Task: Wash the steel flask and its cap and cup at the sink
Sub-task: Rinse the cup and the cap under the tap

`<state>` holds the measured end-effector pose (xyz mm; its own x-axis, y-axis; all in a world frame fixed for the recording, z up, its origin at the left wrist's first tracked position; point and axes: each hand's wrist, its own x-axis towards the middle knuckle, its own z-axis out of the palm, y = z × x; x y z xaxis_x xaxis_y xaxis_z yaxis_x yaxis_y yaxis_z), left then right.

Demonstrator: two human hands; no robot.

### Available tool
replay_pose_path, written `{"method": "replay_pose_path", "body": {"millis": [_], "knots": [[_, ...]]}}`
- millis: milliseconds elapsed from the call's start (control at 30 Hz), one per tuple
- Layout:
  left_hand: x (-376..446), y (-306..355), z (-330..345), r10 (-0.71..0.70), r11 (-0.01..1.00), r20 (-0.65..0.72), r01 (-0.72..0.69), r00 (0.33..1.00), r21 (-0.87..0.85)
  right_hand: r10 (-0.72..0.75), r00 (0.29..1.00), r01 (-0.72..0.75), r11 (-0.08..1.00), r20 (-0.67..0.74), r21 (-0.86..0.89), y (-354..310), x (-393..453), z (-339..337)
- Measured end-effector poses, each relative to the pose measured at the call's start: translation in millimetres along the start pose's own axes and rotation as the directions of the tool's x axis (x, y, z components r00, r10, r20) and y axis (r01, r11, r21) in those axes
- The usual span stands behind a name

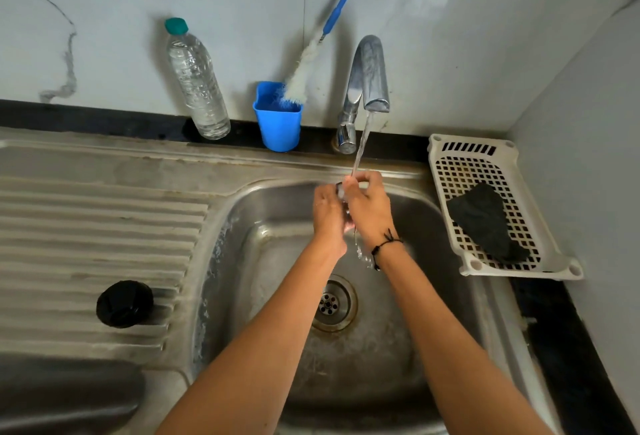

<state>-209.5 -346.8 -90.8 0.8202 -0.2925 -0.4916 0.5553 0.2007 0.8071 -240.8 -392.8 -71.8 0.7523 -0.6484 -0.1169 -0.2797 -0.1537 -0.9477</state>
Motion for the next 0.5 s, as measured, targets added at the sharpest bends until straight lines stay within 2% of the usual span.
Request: {"method": "replay_pose_path", "body": {"millis": [67,100,133,167,200,233,267,300,333,367,433,467,500], "knots": [[1.1,-2.0,5.9,0.137,0.991,-0.063,-0.136,0.989,0.018,0.101,0.987,-0.087,0.989,-0.123,0.120,6.6,-1.3,7.7],[3.3,-4.0,6.4,0.217,0.975,-0.067,-0.213,0.974,0.057,0.129,0.982,-0.108,0.982,-0.136,0.152,7.3,-2.3,10.6],[4.9,-6.9,4.9,0.317,0.942,-0.056,-0.307,0.947,0.138,0.160,0.982,-0.137,0.969,-0.100,0.203,7.0,-1.8,12.1],[5.7,-10.5,0.7,0.440,0.865,-0.019,-0.418,0.898,0.278,0.215,0.976,-0.200,0.936,-0.023,0.289,5.2,1.1,11.4],[5.7,-14.4,-6.1,0.571,0.715,0.060,-0.532,0.819,0.453,0.289,0.953,-0.300,0.867,0.088,0.398,1.2,5.2,8.8],[7.5,-19.6,-13.5,0.666,0.511,0.184,-0.622,0.723,0.593,0.357,0.915,-0.403,0.780,0.188,0.479,-4.6,9.3,4.5],[10.5,-24.7,-20.9,0.715,0.313,0.307,-0.680,0.628,0.664,0.395,0.880,-0.476,0.714,0.265,0.513,-10.0,11.9,-0.5],[11.3,-23.8,-25.0,0.727,0.186,0.380,-0.698,0.571,0.692,0.398,0.869,-0.495,0.713,0.294,0.497,-12.9,14.0,-3.3],[10.1,-19.3,-25.3,0.723,0.150,0.396,-0.688,0.567,0.710,0.380,0.878,-0.476,0.747,0.290,0.465,-14.0,15.1,-3.9],[6.9,-13.4,-22.5,0.708,0.171,0.378,-0.664,0.597,0.728,0.350,0.899,-0.434,0.794,0.265,0.425,-14.8,14.9,-3.4],[0.1,1.4,-10.0,0.646,0.300,0.276,-0.569,0.712,0.766,0.302,0.931,-0.359,0.858,0.205,0.367,-20.0,10.6,-3.5],[-0.7,8.8,-3.4,0.581,0.407,0.203,-0.497,0.789,0.766,0.279,0.945,-0.323,0.879,0.173,0.349,-23.1,7.8,-3.1],[-0.8,16.6,2.3,0.479,0.555,0.113,-0.400,0.871,0.730,0.254,0.958,-0.284,0.906,0.136,0.313,-24.3,5.3,-3.1]]}}
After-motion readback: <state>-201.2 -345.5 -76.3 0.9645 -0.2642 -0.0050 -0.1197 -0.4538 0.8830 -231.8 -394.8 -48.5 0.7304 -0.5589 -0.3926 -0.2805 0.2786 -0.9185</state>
